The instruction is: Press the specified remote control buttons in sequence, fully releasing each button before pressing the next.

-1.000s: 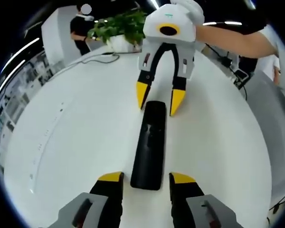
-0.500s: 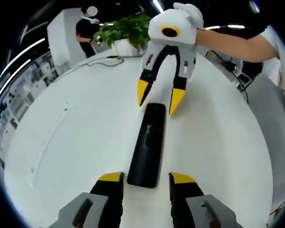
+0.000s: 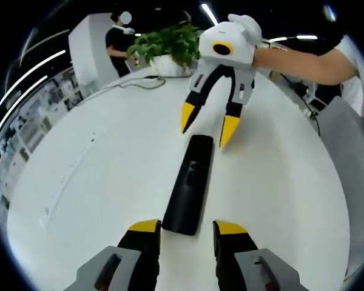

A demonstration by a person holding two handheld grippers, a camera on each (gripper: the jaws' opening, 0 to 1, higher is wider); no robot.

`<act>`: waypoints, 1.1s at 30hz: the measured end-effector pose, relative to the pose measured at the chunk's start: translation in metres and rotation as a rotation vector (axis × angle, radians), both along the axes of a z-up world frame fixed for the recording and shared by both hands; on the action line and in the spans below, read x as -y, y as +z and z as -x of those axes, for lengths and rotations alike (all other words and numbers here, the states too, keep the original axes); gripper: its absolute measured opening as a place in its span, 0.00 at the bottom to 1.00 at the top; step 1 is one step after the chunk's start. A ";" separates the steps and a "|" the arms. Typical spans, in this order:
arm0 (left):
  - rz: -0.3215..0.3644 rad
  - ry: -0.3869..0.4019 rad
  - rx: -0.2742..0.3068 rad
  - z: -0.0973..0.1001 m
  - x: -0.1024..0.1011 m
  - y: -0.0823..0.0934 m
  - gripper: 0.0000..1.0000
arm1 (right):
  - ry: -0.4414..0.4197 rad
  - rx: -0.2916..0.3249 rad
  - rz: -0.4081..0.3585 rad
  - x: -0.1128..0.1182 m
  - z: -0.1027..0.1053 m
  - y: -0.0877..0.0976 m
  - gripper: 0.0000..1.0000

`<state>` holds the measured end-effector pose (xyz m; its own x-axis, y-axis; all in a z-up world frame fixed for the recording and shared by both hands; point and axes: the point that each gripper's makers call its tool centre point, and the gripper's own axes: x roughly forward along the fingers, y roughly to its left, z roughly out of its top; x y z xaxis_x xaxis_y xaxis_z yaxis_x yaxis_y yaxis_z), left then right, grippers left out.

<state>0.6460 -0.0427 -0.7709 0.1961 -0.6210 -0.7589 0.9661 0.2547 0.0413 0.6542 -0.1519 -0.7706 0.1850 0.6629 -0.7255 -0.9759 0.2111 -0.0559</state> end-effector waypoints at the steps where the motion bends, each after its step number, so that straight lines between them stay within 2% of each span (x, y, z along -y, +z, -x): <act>1: 0.002 0.003 0.002 0.000 0.000 0.000 0.34 | -0.013 -0.003 -0.010 0.000 0.000 0.001 0.38; 10: 0.094 0.091 0.064 0.004 -0.001 0.008 0.39 | -0.068 -0.001 -0.049 0.006 0.006 -0.001 0.40; 14: 0.134 0.147 0.099 0.004 -0.002 0.010 0.42 | -0.105 0.025 -0.080 0.007 0.004 0.004 0.40; 19: 0.151 0.201 0.126 0.003 -0.004 0.011 0.46 | -0.138 0.051 -0.083 0.010 0.003 0.005 0.41; 24: 0.187 0.259 0.167 0.001 -0.006 0.017 0.47 | -0.187 0.059 -0.118 0.013 0.004 0.006 0.41; 26: 0.225 0.302 0.186 -0.001 -0.005 0.022 0.48 | -0.212 0.054 -0.132 0.014 0.004 0.006 0.45; 29: 0.277 0.362 0.222 -0.002 -0.003 0.030 0.57 | -0.283 0.060 -0.155 0.018 -0.001 0.007 0.53; 33: 0.299 0.382 0.238 0.008 -0.001 0.029 0.63 | -0.349 0.040 -0.216 0.022 0.002 0.012 0.55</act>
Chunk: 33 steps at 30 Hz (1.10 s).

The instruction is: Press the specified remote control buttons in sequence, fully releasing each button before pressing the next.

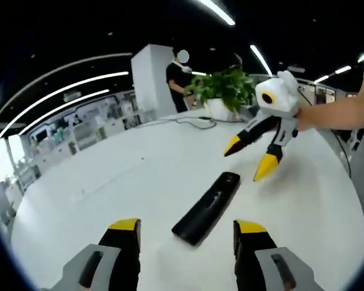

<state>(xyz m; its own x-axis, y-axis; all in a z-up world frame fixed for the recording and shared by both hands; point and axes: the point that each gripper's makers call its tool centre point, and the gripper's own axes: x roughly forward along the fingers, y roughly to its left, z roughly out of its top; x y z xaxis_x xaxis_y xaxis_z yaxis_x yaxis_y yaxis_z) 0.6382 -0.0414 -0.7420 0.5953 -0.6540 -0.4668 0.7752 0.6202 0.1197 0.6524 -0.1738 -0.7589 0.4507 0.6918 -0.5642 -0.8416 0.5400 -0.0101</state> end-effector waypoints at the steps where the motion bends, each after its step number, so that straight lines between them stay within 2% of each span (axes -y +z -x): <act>1: 0.000 0.012 -0.009 0.003 -0.001 -0.002 0.62 | -0.005 0.002 0.004 0.001 0.001 -0.001 0.55; 7: 0.028 0.088 -0.050 0.019 -0.006 -0.008 0.61 | -0.036 -0.008 0.016 0.006 0.012 -0.007 0.55; 11: 0.060 0.157 -0.074 0.029 -0.011 -0.007 0.62 | -0.100 -0.007 -0.027 0.006 0.016 -0.001 0.60; 13: 0.072 0.207 -0.083 0.028 -0.019 -0.008 0.61 | -0.127 -0.003 -0.028 0.008 0.018 0.000 0.61; 15: 0.081 0.223 -0.078 0.030 -0.022 -0.006 0.62 | -0.157 -0.004 -0.041 0.009 0.020 0.001 0.60; 19: 0.077 0.259 -0.080 0.041 -0.027 -0.006 0.63 | -0.161 -0.018 -0.023 0.009 0.038 0.000 0.60; 25: 0.094 0.322 -0.140 0.062 -0.034 -0.011 0.67 | -0.188 -0.063 -0.039 0.010 0.062 0.001 0.60; 30: 0.125 0.351 -0.165 0.080 -0.033 -0.006 0.68 | -0.193 -0.058 -0.025 0.013 0.082 0.008 0.58; 33: 0.118 0.361 -0.175 0.092 -0.032 -0.006 0.68 | -0.200 -0.069 -0.028 0.017 0.092 0.010 0.58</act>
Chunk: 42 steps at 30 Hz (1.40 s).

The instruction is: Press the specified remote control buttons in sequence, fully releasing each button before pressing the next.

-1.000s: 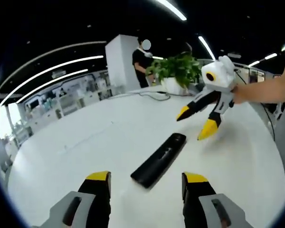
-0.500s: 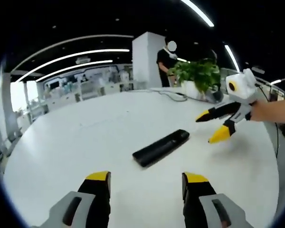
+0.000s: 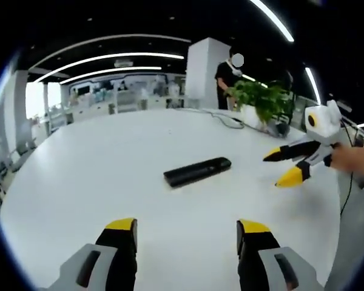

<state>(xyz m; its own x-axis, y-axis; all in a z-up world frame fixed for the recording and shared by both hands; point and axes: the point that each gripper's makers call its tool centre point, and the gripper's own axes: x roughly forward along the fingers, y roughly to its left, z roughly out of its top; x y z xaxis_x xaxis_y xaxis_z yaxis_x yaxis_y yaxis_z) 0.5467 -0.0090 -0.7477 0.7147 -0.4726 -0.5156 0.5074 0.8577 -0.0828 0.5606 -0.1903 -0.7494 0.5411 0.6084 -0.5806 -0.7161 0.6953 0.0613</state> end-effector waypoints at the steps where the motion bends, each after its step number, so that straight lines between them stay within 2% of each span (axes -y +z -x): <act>1: 0.010 0.007 -0.007 0.004 0.000 0.001 0.68 | -0.006 -0.005 -0.003 0.001 0.004 0.001 0.58; 2: 0.022 0.015 -0.027 0.010 0.002 0.001 0.69 | -0.008 -0.013 -0.003 0.002 0.008 0.003 0.58; 5: 0.012 0.022 -0.021 0.022 0.001 0.005 0.69 | -0.012 -0.015 0.000 0.004 0.019 0.010 0.58; 14: -0.005 0.030 -0.054 0.061 -0.001 0.008 0.68 | 0.018 0.005 0.024 0.003 0.052 0.027 0.58; 28: -0.029 0.029 -0.040 0.100 -0.002 0.031 0.67 | -0.008 0.006 0.020 0.013 0.098 0.046 0.58; 42: -0.024 0.048 -0.012 0.124 0.001 0.050 0.67 | -0.059 -0.001 -0.017 0.027 0.131 0.054 0.56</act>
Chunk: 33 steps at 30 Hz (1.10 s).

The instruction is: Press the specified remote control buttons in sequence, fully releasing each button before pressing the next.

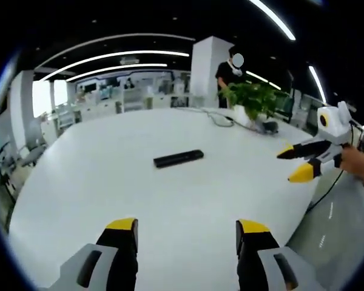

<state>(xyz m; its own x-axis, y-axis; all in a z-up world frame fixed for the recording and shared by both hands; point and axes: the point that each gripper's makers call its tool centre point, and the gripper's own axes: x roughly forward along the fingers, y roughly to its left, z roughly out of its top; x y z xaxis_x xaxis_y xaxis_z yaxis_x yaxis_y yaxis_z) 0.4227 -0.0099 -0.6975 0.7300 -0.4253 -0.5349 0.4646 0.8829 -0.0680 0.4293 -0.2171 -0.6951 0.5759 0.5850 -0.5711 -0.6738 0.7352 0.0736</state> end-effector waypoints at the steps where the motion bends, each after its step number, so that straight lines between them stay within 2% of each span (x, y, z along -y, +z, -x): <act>1: 0.007 0.007 0.008 0.002 0.000 0.002 0.67 | -0.003 0.000 -0.004 0.001 0.002 0.001 0.56; 7: 0.014 0.038 0.027 0.011 0.002 0.008 0.66 | -0.034 0.024 -0.013 0.003 0.012 0.008 0.56; 13: 0.023 0.077 0.070 0.014 0.002 0.023 0.66 | -0.056 0.036 -0.049 0.001 0.019 0.014 0.56; 20: -0.015 0.060 0.126 0.018 0.012 0.037 0.65 | -0.078 0.055 -0.075 0.001 0.024 0.022 0.55; 25: -0.007 0.052 0.177 0.017 0.021 0.046 0.65 | -0.085 0.082 -0.085 -0.002 0.024 0.028 0.55; 28: 0.001 0.031 0.238 0.013 0.029 0.052 0.64 | -0.078 0.112 -0.097 -0.003 0.021 0.031 0.53; 30: 0.024 0.030 0.231 0.012 0.032 0.051 0.64 | -0.066 0.113 -0.097 -0.005 0.021 0.029 0.53; 33: -0.001 0.013 0.229 0.010 0.034 0.047 0.64 | -0.054 0.123 -0.084 -0.007 0.021 0.030 0.53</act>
